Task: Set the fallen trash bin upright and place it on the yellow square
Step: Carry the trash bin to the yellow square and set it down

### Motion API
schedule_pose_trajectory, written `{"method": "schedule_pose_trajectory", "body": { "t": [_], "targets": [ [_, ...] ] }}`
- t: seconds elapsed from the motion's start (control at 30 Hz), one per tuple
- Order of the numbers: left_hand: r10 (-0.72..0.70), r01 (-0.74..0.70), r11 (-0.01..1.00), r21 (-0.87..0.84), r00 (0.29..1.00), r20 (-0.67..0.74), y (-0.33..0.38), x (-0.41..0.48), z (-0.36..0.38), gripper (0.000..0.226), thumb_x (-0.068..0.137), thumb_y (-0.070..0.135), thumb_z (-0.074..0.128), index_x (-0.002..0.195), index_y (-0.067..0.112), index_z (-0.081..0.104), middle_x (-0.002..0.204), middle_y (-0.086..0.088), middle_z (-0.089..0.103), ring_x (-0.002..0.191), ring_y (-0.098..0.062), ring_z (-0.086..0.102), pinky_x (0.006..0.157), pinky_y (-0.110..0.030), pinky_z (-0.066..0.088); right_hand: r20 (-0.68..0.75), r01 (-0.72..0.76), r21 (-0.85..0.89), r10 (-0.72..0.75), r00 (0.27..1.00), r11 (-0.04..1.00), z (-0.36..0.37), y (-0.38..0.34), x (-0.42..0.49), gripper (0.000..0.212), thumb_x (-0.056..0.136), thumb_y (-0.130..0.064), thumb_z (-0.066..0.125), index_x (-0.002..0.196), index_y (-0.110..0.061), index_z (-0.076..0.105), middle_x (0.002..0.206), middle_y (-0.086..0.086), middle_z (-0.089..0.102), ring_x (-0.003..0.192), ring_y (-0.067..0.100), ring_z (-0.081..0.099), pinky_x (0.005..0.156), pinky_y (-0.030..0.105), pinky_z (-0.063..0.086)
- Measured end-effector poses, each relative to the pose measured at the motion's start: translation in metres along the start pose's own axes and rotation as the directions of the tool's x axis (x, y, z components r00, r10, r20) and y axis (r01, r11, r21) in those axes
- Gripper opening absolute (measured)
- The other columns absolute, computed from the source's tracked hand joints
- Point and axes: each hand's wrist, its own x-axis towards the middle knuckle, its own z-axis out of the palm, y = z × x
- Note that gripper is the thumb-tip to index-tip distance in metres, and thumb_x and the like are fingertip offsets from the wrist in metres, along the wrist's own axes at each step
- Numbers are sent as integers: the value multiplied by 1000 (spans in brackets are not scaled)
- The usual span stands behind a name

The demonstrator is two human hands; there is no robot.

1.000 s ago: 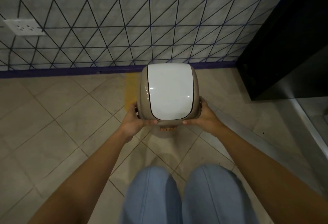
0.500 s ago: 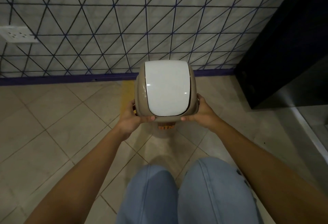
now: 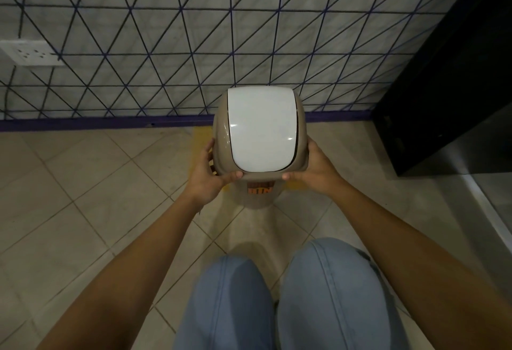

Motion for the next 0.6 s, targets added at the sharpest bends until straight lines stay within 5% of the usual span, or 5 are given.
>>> {"method": "schedule_pose_trajectory", "body": {
  "t": [0.17,0.3,0.6],
  "targets": [
    [112,-103,977,186,993,-39,4,5,3,105,58,25,86,145,21,26,143,1,41,127,-21,43,98,-40,47,-29,99,-58,-101,994,993,-1,-8,2,116,49,-9,89,145,-19,24,142,6,42,133,21,37,109,46,36],
    [113,-103,974,201,993,-38,8,12,5,108,60,23,85,147,20,22,143,0,44,128,-18,44,95,-27,45,-67,73,-84,-79,995,994,3,-11,9,122,53,-9,87,149,-21,13,150,3,33,139,20,30,113,47,31],
    [79,-65,980,186,995,-68,14,28,5,106,60,21,85,146,22,24,142,-2,45,126,-21,46,97,-37,48,-100,81,-85,-89,991,993,1,-13,27,120,53,-10,87,148,-23,15,148,2,34,137,19,32,112,46,33]
  ]
}}
